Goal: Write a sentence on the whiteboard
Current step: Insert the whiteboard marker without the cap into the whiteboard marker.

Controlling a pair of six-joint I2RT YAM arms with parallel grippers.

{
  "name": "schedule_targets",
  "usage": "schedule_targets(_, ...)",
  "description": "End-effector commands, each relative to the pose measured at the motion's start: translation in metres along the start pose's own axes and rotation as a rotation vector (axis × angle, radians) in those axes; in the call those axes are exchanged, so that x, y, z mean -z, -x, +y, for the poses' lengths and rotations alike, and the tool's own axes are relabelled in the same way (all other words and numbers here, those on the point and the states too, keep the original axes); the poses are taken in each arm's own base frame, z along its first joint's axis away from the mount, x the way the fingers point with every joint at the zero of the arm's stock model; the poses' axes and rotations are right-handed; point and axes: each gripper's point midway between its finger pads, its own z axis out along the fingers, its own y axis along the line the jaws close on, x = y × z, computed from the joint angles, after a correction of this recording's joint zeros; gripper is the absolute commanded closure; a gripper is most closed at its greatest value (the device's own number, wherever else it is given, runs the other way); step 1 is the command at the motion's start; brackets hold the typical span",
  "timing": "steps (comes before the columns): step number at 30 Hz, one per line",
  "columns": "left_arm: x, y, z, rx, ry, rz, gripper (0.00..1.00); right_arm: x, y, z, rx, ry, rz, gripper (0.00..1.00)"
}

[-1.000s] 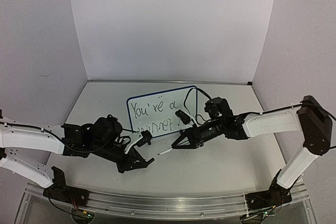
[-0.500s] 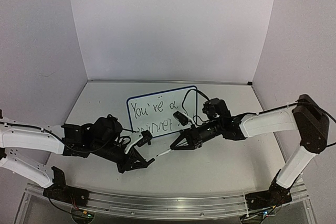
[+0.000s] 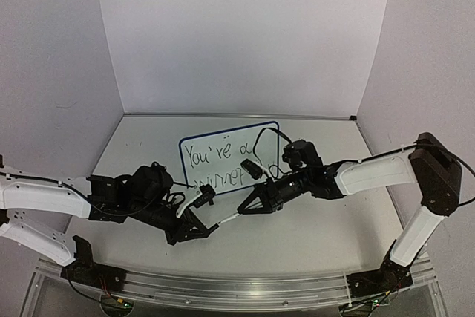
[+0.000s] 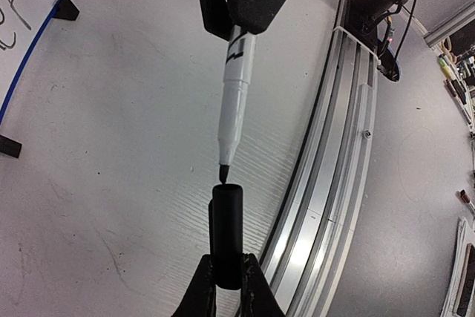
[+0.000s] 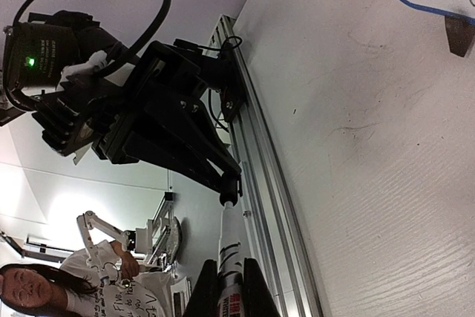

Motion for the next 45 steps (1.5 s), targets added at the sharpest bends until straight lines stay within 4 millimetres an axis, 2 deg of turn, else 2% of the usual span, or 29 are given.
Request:
schedule_targets(1, 0.003, 0.011, -0.006, -0.031, -0.021, -0.036, 1.00, -0.005, 0.010, 0.013, 0.050, 0.038, -0.001, 1.00)
schedule_targets(28, 0.009, 0.017, -0.010, -0.036, -0.030, -0.067, 1.00, -0.022, 0.002, 0.017, 0.054, 0.064, 0.051, 1.00)
schedule_targets(37, 0.009, 0.031, -0.015, -0.041, -0.053, -0.108, 1.00, -0.033, -0.005, 0.027, 0.068, 0.097, 0.096, 1.00)
schedule_targets(45, 0.009, 0.049, -0.022, -0.052, -0.082, -0.150, 1.00, -0.037, -0.011, 0.028, 0.079, 0.098, 0.112, 1.00)
